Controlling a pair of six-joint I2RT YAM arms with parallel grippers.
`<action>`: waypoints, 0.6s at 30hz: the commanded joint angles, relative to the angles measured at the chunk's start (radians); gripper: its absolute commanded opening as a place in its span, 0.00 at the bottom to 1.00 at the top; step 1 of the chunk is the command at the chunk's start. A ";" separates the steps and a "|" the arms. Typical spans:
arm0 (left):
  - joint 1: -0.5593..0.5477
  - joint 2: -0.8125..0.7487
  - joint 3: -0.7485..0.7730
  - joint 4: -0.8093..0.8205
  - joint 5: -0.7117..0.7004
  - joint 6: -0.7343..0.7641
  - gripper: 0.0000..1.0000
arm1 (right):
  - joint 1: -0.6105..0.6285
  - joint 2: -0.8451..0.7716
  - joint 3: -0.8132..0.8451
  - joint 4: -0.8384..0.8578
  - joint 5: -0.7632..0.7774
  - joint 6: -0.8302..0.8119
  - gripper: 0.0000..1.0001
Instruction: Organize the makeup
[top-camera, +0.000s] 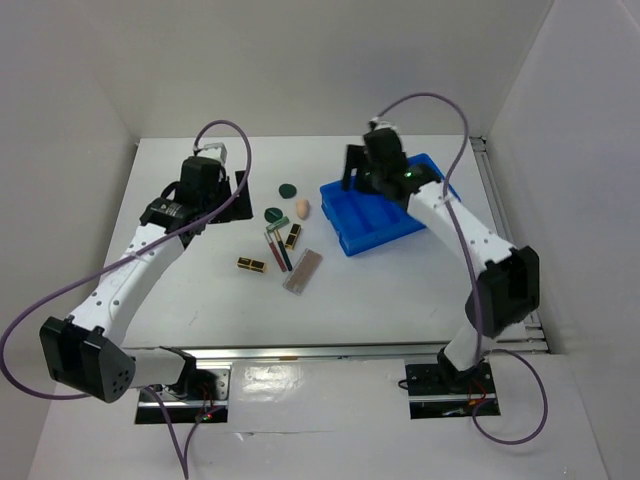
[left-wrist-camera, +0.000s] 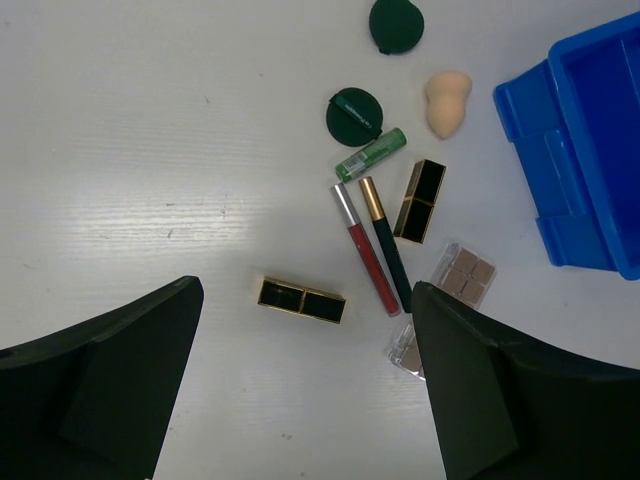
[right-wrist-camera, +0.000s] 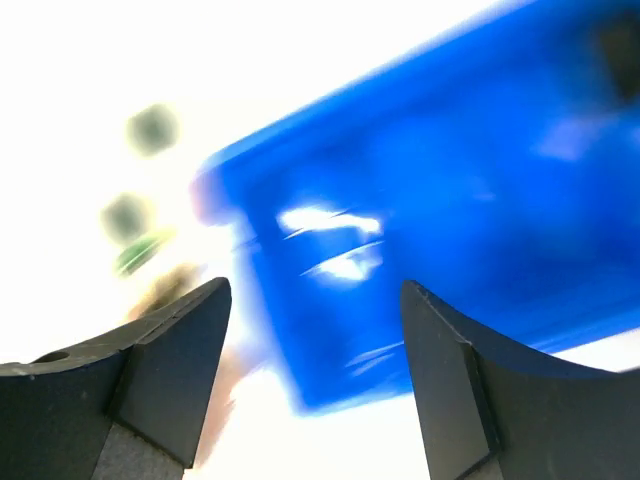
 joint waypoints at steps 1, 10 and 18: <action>-0.002 -0.033 0.064 -0.023 -0.080 -0.017 1.00 | 0.227 -0.146 -0.086 0.008 0.061 0.003 0.75; -0.002 -0.126 0.051 -0.065 -0.219 -0.142 1.00 | 0.587 -0.004 -0.036 -0.229 0.172 0.445 0.79; -0.002 -0.140 0.041 -0.088 -0.208 -0.148 1.00 | 0.611 0.088 -0.134 -0.192 0.139 0.686 0.78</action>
